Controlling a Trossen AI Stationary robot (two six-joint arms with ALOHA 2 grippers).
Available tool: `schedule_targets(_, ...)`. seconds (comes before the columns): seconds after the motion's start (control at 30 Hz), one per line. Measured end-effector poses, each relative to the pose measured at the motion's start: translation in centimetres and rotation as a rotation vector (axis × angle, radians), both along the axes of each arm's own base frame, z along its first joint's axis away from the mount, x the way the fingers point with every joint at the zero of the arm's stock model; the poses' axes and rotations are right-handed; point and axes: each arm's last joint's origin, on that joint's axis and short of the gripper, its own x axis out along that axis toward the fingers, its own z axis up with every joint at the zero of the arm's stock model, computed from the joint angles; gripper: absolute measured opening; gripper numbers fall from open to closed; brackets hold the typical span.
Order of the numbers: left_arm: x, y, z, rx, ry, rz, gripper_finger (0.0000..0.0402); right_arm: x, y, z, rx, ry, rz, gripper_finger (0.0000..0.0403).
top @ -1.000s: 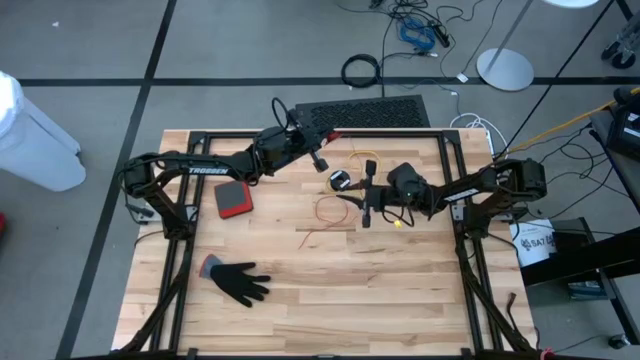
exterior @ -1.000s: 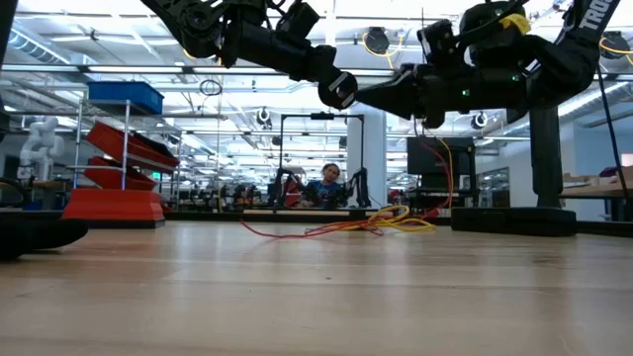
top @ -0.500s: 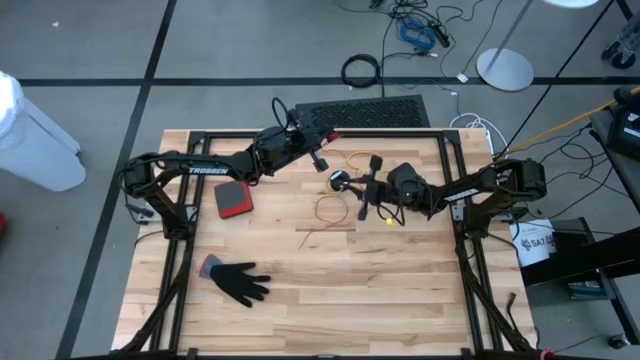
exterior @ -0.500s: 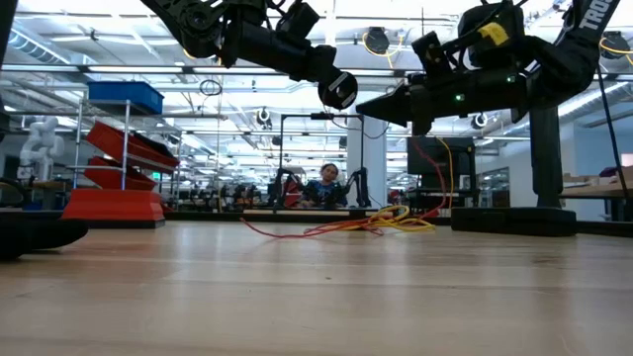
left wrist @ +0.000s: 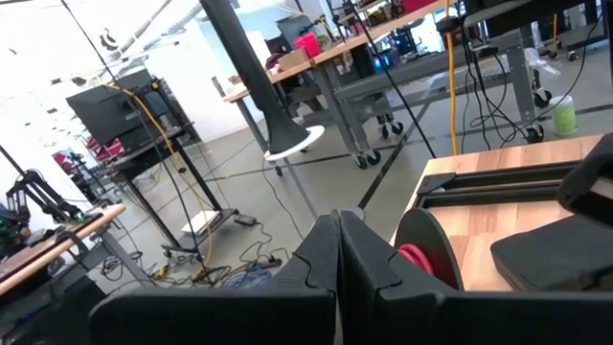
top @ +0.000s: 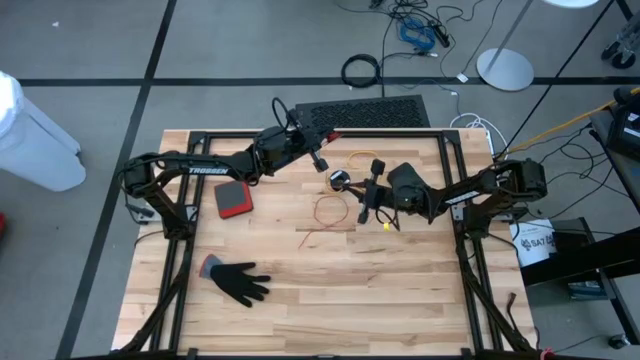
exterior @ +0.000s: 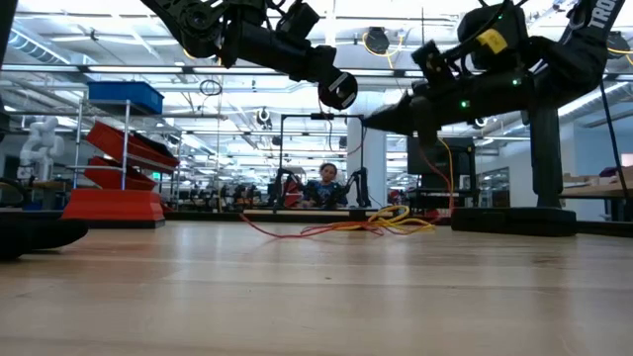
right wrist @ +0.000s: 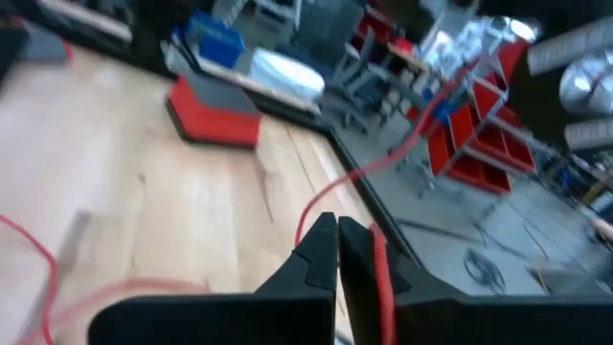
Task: Coil cords
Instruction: Coil the red wire into the spool
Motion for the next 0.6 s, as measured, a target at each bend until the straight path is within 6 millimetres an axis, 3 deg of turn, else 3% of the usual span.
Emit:
schedule_targets(0.37, 0.0, 0.0, 0.0, -0.001, -0.001, 0.0, 0.0, -0.3, -0.4, -0.9, -0.033, 0.109, -0.106, 0.0)
schedule_targets(0.6, 0.0, 0.0, 0.0, -0.002, 0.0, 0.0, 0.0, -0.8, -1.1, -2.2, 0.062, 0.218, -0.144, 0.0)
